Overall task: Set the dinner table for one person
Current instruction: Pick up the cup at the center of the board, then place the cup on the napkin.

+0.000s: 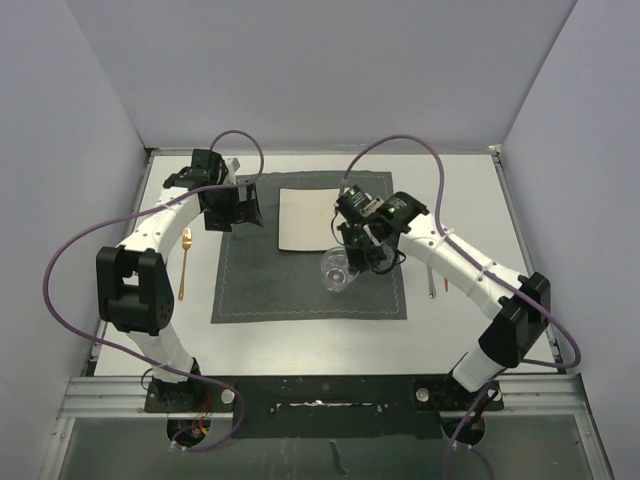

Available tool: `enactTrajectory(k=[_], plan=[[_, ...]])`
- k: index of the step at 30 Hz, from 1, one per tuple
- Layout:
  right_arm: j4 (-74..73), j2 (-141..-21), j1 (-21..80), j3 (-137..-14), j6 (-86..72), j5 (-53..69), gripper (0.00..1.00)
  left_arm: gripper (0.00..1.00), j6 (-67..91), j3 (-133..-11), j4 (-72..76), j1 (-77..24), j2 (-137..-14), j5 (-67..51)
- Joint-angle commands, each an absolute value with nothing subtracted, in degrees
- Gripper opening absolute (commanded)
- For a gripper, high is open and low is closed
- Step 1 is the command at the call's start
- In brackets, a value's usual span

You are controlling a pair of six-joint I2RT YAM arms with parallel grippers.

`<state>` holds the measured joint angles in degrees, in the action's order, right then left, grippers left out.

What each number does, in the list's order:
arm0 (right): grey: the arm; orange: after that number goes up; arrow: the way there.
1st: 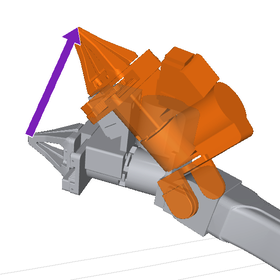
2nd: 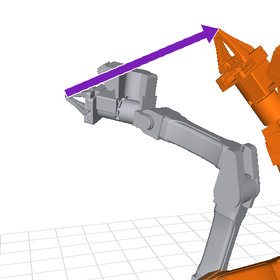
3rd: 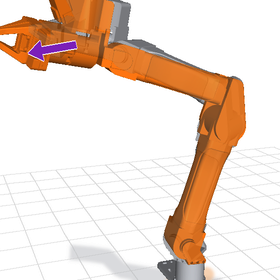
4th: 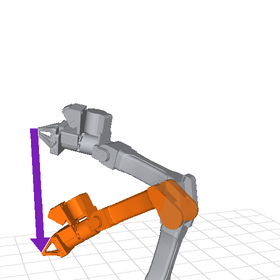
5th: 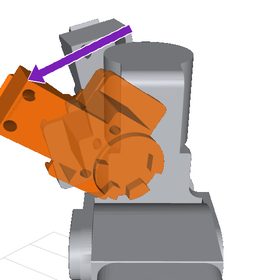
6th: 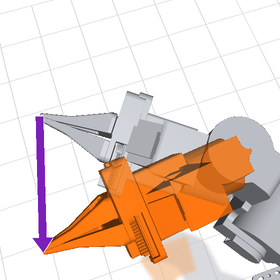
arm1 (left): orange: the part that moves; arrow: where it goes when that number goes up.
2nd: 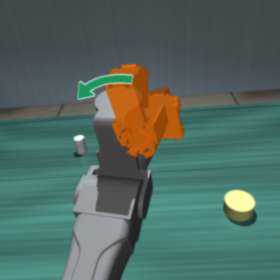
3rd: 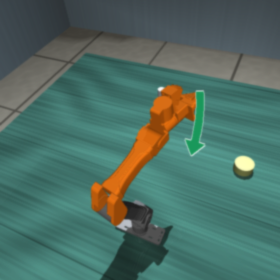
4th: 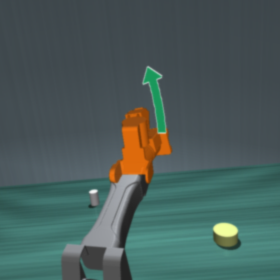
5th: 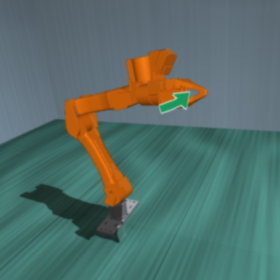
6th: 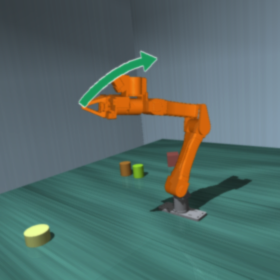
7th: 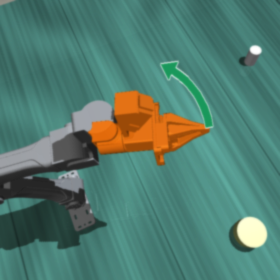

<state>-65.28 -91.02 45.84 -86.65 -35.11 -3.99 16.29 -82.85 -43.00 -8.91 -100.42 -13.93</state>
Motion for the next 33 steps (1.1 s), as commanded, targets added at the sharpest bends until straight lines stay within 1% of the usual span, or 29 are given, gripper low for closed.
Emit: enactTrajectory(k=[1, 5, 11, 14, 22, 27, 33], plan=[[-71.7, -94.7, 39.4, -97.4, -28.7, -4.6, 0.0, 0.98, 16.2, -83.3, -41.3, -8.7, -97.4, -13.0], [-76.9, -103.4, 34.4, -110.9, -23.8, -7.0, 0.0, 0.98, 15.8, -83.4, -41.5, -9.0, -97.1, -12.0], [-81.2, -116.5, 28.0, -131.2, -20.6, -4.7, 0.0, 0.98, 15.6, -83.5, -41.8, -9.0, -97.7, -11.8], [-83.9, -122.8, 25.5, -139.0, -20.5, -4.2, 0.0, 0.98, 15.5, -83.5, -41.9, -9.0, -98.2, -11.9], [-78.2, -129.5, 19.7, -142.7, -20.7, -3.1, 0.0, 0.98, 15.3, -83.7, -42.0, -9.1, -99.8, -12.5], [-71.4, -130.8, 17.0, -140.2, -20.5, -3.5, 0.0, 0.98, 15.3, -84.2, -42.1, -9.1, -100.8, -12.4], [-66.7, -134.8, 14.6, -141.5, -19.4, -3.2, 0.0, 0.98, 15.4, -84.5, -41.9, -9.0, -101.1, -12.2]])
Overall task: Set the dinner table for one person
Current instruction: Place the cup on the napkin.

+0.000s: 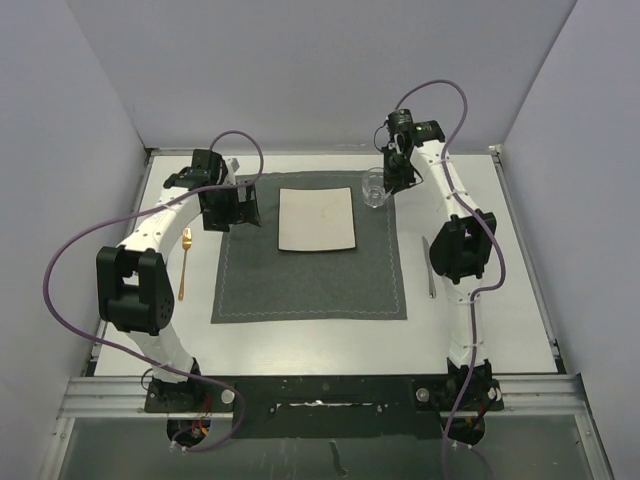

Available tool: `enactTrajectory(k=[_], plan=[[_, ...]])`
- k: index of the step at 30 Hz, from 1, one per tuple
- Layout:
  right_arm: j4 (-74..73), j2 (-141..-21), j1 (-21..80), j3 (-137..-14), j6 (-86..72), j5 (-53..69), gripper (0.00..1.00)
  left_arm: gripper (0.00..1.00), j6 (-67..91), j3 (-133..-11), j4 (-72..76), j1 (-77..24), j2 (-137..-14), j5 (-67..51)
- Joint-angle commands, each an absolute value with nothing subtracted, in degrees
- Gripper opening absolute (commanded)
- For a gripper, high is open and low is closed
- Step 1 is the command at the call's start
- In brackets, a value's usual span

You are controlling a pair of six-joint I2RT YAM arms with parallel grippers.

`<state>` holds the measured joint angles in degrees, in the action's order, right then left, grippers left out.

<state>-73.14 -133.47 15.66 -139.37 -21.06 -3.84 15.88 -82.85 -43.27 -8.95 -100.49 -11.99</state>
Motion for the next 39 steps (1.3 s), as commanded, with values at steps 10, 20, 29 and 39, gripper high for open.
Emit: enactTrajectory(k=[10, 20, 29, 39], plan=[[-57.0, -139.4, 12.6, -141.1, -17.5, -0.5, 0.0, 0.98, 15.4, -83.5, -40.1, -8.7, -99.5, -11.1], [-54.0, -142.1, 12.0, -143.3, -17.1, -0.6, 0.0, 0.98, 15.3, -83.9, -40.1, -8.6, -100.6, -11.2], [-55.6, -142.4, 11.8, -143.2, -17.4, -1.5, 0.0, 0.98, 15.3, -84.1, -39.9, -8.6, -101.0, -11.1], [-57.6, -140.2, 11.4, -143.4, -18.1, -1.5, 0.0, 0.98, 15.4, -84.3, -40.0, -8.5, -101.2, -11.1]])
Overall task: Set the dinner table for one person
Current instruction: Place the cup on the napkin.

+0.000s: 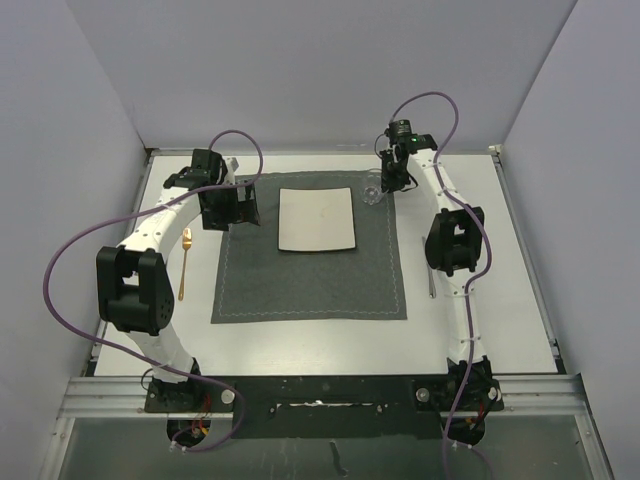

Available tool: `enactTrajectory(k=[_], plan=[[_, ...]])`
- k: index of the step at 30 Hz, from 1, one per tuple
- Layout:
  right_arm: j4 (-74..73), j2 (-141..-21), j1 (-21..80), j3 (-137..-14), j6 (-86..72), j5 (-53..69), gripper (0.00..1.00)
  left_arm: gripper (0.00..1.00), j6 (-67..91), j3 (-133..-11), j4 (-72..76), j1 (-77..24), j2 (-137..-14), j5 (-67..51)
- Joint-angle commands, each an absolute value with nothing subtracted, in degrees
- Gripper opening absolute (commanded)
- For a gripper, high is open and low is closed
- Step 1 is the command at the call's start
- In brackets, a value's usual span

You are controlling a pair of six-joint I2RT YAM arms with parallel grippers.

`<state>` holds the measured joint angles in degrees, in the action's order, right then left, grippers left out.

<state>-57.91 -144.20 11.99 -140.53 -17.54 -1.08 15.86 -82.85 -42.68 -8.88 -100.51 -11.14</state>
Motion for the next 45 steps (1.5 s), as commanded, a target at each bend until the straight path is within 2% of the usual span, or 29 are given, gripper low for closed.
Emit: enactTrajectory(k=[1, 45], plan=[[-57.8, -140.1, 11.5, -143.5, -18.2, -1.4, 0.0, 0.98, 15.3, -84.2, -40.0, -8.5, -101.2, -11.1], [-61.2, -145.3, 10.3, -146.2, -18.3, 1.7, 0.0, 0.98, 15.4, -85.0, -40.0, -8.5, -102.7, -11.4]])
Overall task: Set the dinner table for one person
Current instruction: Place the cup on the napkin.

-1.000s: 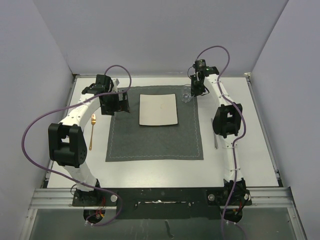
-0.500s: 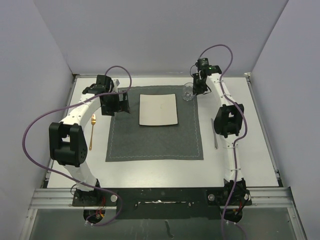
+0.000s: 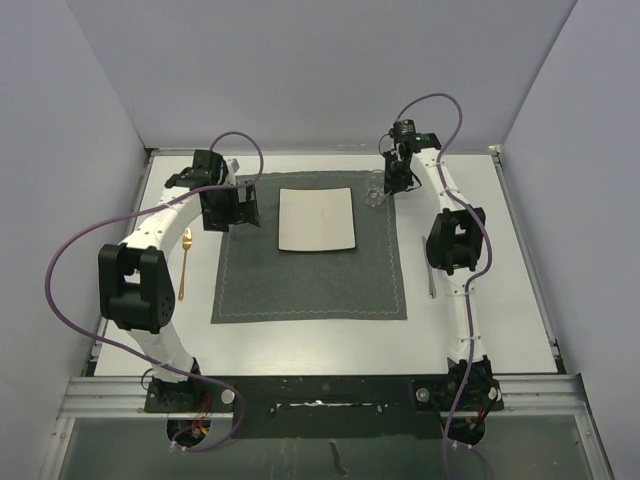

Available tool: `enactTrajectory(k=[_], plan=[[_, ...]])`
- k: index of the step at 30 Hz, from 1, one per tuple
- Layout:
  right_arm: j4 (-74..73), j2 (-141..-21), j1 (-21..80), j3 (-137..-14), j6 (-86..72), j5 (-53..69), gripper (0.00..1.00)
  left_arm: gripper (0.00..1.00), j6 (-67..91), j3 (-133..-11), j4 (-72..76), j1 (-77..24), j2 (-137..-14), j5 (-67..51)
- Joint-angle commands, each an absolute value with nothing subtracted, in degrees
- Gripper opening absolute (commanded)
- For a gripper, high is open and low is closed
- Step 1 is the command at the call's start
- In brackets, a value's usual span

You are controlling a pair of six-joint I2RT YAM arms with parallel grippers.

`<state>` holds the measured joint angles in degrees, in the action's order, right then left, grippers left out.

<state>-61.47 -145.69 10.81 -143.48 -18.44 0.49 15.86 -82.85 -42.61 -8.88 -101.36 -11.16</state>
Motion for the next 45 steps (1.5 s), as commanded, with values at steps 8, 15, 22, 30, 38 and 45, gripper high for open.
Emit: enactTrajectory(k=[8, 15, 22, 30, 38, 45], plan=[[-61.1, -145.5, 10.4, -145.4, -18.0, 1.8, 0.0, 0.98, 15.3, -84.9, -40.0, -8.5, -102.7, -11.5], [-60.8, -145.5, 10.4, -145.2, -17.9, 2.8, 0.01, 0.98, 15.2, -84.9, -40.0, -8.5, -102.7, -11.4], [-60.2, -145.2, 10.4, -144.7, -17.4, 3.0, 0.12, 0.98, 15.3, -85.1, -40.0, -8.5, -102.8, -11.6], [-60.1, -144.9, 10.3, -144.8, -17.3, 2.9, 0.31, 0.98, 15.3, -85.1, -40.0, -8.5, -102.9, -11.7], [-58.9, -143.9, 10.3, -144.3, -17.3, 2.6, 0.37, 0.98, 15.2, -85.0, -40.0, -8.5, -103.1, -11.9], [-56.3, -143.2, 10.2, -144.3, -17.2, 3.6, 0.38, 0.98, 15.1, -85.0, -40.0, -8.5, -103.2, -12.0]])
